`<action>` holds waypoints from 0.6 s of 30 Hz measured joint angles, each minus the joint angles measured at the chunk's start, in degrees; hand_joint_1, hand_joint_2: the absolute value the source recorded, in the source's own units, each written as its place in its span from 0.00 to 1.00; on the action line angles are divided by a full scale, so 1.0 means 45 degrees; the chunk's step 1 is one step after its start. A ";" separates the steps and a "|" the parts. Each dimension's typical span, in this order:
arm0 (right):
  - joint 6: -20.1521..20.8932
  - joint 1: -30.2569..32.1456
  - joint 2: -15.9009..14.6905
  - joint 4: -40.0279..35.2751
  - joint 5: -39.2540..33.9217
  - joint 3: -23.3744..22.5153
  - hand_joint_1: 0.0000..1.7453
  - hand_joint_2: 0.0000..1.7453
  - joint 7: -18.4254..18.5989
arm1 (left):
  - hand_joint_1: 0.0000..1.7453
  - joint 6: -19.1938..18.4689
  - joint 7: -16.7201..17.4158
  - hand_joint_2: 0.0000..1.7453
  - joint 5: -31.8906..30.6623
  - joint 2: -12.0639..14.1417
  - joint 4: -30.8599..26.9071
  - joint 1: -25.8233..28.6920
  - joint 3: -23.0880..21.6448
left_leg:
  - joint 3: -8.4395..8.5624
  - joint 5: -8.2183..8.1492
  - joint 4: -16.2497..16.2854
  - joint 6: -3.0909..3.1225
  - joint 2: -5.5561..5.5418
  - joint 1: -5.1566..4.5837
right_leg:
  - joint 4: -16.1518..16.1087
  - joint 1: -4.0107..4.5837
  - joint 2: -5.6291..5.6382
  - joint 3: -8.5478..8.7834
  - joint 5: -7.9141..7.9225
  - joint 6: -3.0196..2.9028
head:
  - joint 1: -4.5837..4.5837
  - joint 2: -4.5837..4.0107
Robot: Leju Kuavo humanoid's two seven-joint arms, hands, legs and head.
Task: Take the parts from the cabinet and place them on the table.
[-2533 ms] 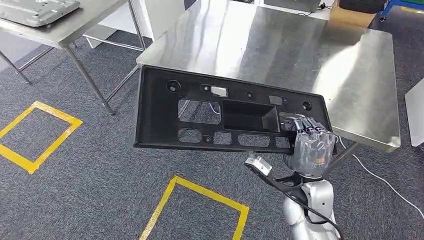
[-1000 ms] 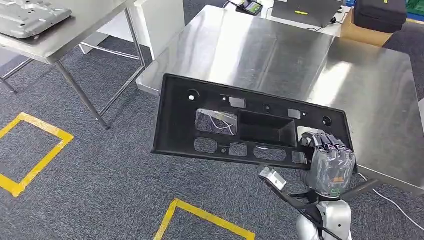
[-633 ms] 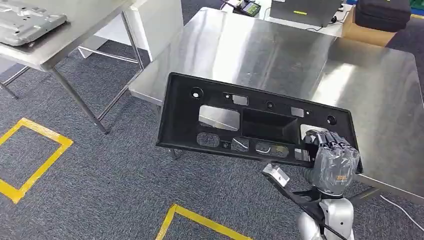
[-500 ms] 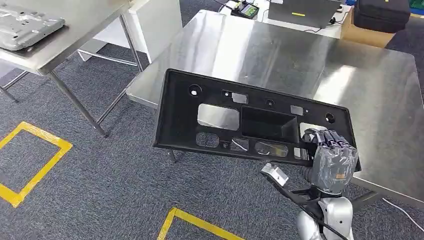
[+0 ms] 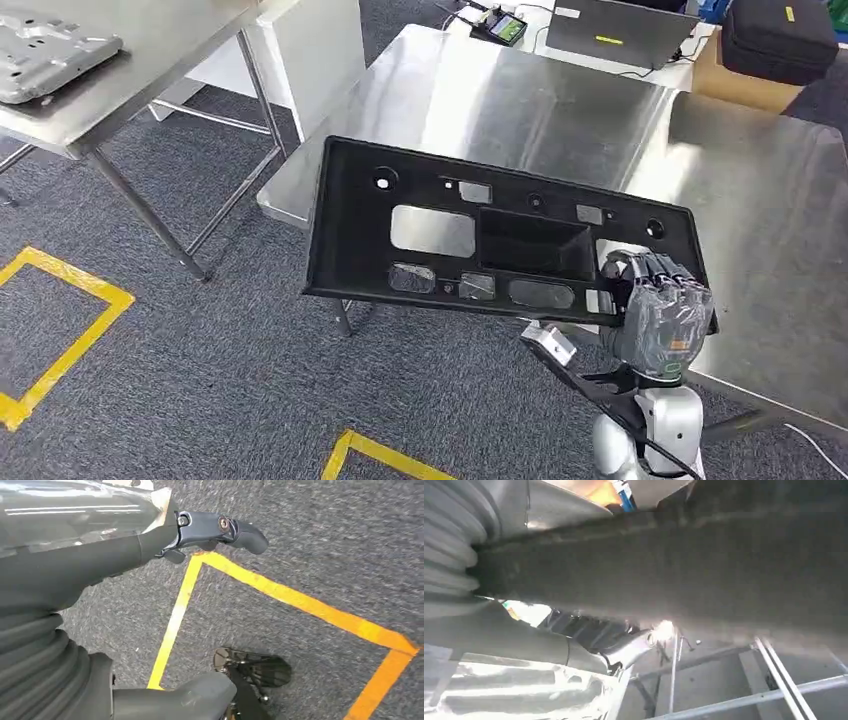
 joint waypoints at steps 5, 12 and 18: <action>0.0019 -0.0061 -0.0029 0.0165 -0.0068 -0.0005 0.98 1.00 -0.0034 | 0.00 -0.0005 0.0000 1.00 0.0015 0.0000 0.0000 0.0056 0.0015 | 0.0509 -0.0398 0.0006 -0.0074 -0.0074 0.0008 | -0.1569 -0.0086 -0.0011 0.0110 0.1430 0.0473 | 0.0010 0.0000; 0.0034 -0.0504 -0.0063 0.0374 -0.0160 0.0010 0.98 1.00 -0.0063 | 0.00 0.0034 0.0010 1.00 0.0068 -0.0015 -0.0010 0.0014 0.0092 | 0.0904 -0.1071 0.0051 -0.0601 -0.0099 0.0067 | -0.3565 -0.0125 0.0004 0.1078 0.2130 -0.0066 | -0.0019 0.0000; 0.0078 -0.0807 0.0078 0.0612 -0.0122 0.0029 0.98 1.00 -0.0063 | 0.00 0.0044 0.0034 1.00 0.0092 -0.0058 -0.0005 0.0067 0.0107 | -0.1937 -0.1782 0.4086 -0.0739 -0.0015 0.0110 | -0.3581 -0.0068 0.0018 0.1769 0.1568 -0.0456 | -0.0087 0.0000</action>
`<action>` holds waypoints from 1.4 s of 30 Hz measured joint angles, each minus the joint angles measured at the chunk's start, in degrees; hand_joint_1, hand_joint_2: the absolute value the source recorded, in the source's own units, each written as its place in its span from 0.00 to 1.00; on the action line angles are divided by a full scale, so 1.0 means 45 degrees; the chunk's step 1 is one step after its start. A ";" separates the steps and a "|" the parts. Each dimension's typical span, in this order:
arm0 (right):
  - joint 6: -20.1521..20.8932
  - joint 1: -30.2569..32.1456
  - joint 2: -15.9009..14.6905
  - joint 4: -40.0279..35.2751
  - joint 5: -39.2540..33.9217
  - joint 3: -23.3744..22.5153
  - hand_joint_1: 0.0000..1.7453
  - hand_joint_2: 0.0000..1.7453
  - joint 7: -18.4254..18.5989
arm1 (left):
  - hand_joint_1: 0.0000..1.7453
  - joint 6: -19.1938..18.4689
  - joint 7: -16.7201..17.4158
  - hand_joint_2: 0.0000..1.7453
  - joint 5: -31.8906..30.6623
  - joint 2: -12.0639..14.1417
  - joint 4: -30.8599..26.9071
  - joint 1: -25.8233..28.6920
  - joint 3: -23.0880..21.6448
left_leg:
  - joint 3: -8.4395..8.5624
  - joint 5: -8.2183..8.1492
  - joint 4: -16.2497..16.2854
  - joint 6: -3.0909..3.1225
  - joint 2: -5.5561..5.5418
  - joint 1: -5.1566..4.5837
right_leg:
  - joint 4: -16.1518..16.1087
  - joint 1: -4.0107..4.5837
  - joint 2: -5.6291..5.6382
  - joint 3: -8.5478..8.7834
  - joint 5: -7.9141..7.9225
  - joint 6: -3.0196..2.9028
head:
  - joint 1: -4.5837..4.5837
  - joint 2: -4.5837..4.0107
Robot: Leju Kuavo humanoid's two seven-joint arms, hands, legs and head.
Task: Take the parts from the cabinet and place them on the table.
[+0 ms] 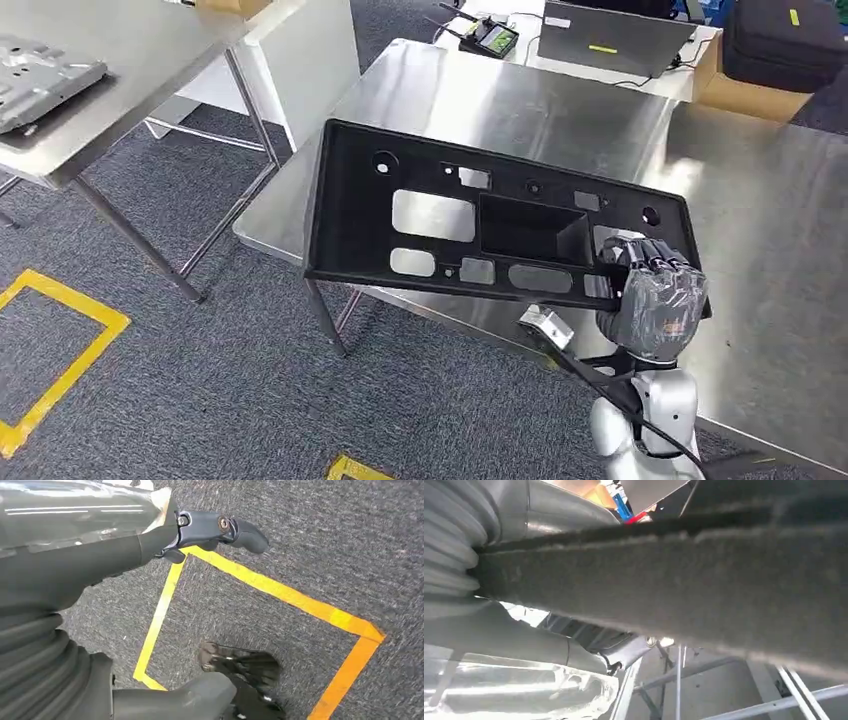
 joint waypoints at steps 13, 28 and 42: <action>-0.0015 -0.0300 0.0068 0.0330 0.0078 0.0058 0.98 1.00 -0.0005 | 0.00 0.0248 -0.0019 1.00 -0.0005 -0.0030 -0.0005 -0.0082 0.0092 | 0.1753 0.1868 -0.4004 0.0769 0.0026 -0.0129 | 0.3204 0.0116 -0.0003 -0.1355 -0.1774 0.0408 | 0.0043 0.0000; -0.0020 -0.0239 0.0321 0.0598 0.0656 0.0053 0.98 1.00 0.0179 | 0.00 0.0127 -0.0121 1.00 -0.0243 -0.0073 0.0000 -0.0115 0.0296 | 0.2408 0.1191 -0.4012 0.0637 -0.0044 -0.0147 | 0.0011 0.0088 -0.0024 -0.0664 0.0556 0.0587 | -0.0015 0.0000; 0.0223 0.0013 0.0418 0.0282 -0.0005 0.0024 0.98 1.00 0.0257 | 0.00 0.0102 -0.0126 1.00 -0.0432 -0.0068 0.0005 -0.0139 0.0296 | 0.2803 0.1543 -0.4665 0.0704 0.0362 -0.0080 | 0.2349 0.0015 -0.0019 -0.1855 -0.0429 0.0540 | 0.0102 0.0000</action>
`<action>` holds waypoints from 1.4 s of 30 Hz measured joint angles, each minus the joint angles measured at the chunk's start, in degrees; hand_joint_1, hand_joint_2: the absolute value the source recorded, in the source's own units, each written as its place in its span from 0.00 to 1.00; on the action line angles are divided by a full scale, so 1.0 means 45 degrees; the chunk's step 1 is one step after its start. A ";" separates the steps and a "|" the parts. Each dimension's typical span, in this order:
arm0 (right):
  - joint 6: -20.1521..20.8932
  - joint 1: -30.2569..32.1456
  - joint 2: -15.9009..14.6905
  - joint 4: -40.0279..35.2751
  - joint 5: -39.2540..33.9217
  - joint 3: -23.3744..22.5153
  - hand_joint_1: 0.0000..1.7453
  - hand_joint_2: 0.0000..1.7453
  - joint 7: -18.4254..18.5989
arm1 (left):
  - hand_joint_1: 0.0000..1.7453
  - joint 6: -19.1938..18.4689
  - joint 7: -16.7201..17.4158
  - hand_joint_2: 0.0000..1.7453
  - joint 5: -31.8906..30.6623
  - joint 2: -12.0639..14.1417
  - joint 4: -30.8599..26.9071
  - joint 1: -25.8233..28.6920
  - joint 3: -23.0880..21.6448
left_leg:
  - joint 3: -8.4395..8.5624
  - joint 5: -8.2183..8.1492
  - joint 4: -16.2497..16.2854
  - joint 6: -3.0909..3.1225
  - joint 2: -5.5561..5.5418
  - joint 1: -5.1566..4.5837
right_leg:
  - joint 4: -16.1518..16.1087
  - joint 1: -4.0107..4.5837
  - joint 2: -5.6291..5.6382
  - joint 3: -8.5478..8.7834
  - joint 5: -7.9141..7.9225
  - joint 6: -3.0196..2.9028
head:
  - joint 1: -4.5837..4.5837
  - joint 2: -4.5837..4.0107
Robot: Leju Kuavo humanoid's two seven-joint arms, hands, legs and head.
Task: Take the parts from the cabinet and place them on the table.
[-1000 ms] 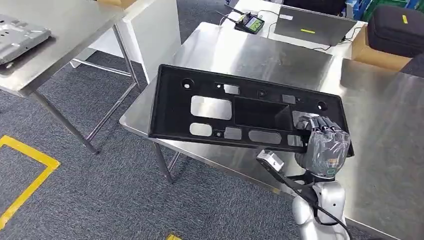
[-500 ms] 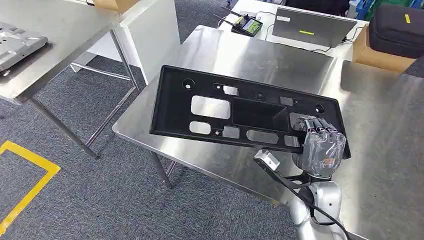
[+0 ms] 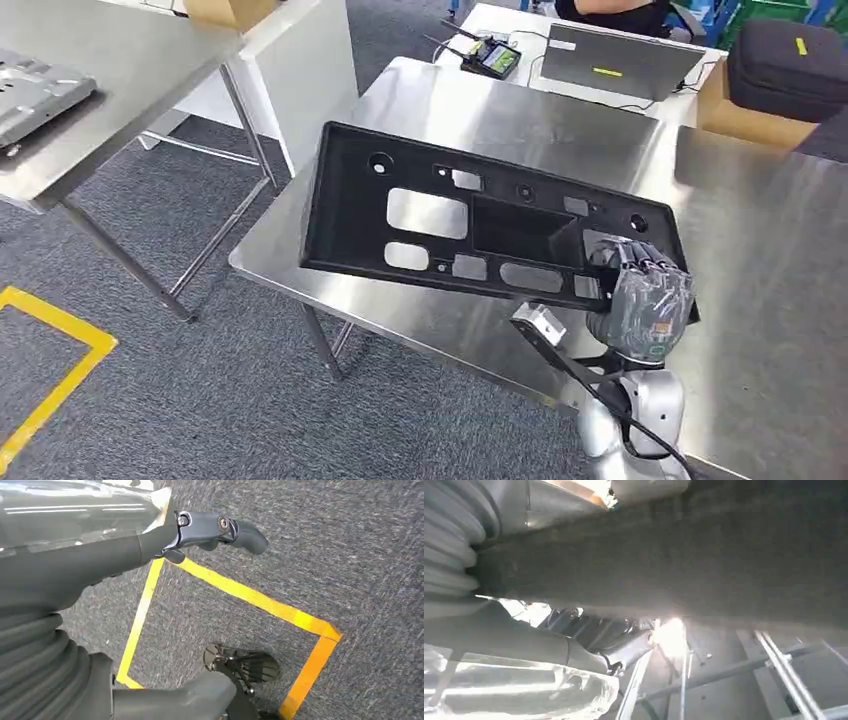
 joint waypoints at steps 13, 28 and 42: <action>0.0384 -0.0437 0.0078 0.0034 -0.0034 -0.0112 0.98 1.00 0.0005 | 0.00 0.0024 0.0083 1.00 -0.0029 -0.0068 0.0000 -0.0098 0.0010 | -0.0011 -0.1091 0.1011 -0.0764 0.0289 0.0243 | -0.2253 -0.0214 0.0017 0.1236 0.0939 -0.0026 | -0.0044 0.0000; 0.0301 -0.0678 0.0059 0.0398 -0.0316 -0.0209 0.98 1.00 -0.0262 | 0.00 0.0136 0.0121 1.00 -0.0034 -0.0117 0.0005 -0.0073 0.0025 | -0.0628 0.0150 0.0519 0.0024 -0.0553 -0.0008 | -0.1997 0.0066 0.0861 0.0916 0.0904 0.0072 | -0.0039 0.0000; 0.1394 -0.2477 -0.0783 0.4676 -0.0019 -0.1832 0.98 1.00 0.1205 | 0.00 0.0354 -0.1351 1.00 -0.0529 -0.0189 -0.0010 -0.0065 0.0389 | -0.0694 0.0051 0.0657 -0.0299 0.0591 -0.0166 | -0.2634 -0.0061 -0.0231 0.1679 0.0929 -0.0130 | 0.0000 0.0000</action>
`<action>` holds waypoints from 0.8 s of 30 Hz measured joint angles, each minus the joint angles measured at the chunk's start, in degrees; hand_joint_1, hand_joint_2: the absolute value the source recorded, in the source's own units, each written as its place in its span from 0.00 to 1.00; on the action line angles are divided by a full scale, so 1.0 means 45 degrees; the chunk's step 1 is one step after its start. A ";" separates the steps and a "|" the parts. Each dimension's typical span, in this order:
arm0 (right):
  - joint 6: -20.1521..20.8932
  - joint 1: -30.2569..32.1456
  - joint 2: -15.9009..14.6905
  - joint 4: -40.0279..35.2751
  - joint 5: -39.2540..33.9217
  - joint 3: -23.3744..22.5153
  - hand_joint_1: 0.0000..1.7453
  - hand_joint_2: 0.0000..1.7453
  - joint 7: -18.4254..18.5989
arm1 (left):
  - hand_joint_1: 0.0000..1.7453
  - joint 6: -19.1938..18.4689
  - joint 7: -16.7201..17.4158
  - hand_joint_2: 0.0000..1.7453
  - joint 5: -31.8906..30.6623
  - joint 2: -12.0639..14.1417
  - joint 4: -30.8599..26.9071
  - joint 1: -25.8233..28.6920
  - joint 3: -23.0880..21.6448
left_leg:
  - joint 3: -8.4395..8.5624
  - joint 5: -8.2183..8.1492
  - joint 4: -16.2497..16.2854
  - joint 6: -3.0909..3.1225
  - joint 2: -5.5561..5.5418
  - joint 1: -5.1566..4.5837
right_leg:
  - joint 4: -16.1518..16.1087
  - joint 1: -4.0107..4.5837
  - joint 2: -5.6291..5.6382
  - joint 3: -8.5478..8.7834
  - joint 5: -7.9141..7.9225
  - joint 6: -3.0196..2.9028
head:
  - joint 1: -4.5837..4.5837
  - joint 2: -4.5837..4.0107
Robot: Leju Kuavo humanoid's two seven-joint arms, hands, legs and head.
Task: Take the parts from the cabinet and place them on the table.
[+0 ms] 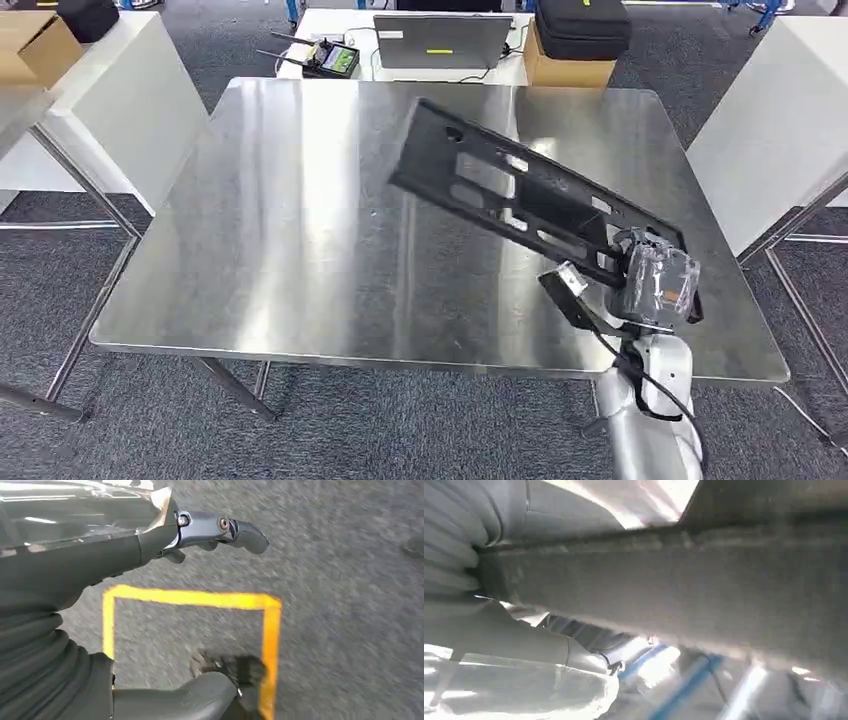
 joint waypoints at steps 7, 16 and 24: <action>0.0193 -0.2458 -0.0854 0.6356 0.1863 -0.0892 0.98 1.00 0.1790 | 0.00 -0.0902 -0.0291 1.00 0.0223 0.0073 0.0000 0.0078 0.0743 | -0.1764 -0.1458 0.3616 -0.0359 -0.0830 0.0249 | 0.0014 -0.0070 0.0242 -0.0083 0.0087 -0.0132 | -0.0083 0.0000; 0.0908 -0.3943 -0.0961 0.9031 0.3264 -0.0222 0.98 1.00 0.3711 | 0.00 -0.1501 -0.0062 1.00 0.0311 0.0117 0.0005 0.0053 0.1253 | -0.0265 0.0185 0.0068 -0.0134 -0.1011 0.0114 | 0.0081 0.0133 0.0423 -0.0198 0.0116 0.0145 | -0.0053 0.0000; 0.1151 -0.4534 -0.0665 0.9560 0.3269 0.2188 0.98 1.00 0.4410 | 0.00 -0.1461 0.0108 1.00 0.0243 0.0092 0.0005 0.0027 0.1544 | -0.0303 0.0220 0.0074 0.0074 -0.1001 -0.0064 | -0.0001 0.0013 0.0423 -0.0227 0.0194 0.0310 | -0.0058 0.0000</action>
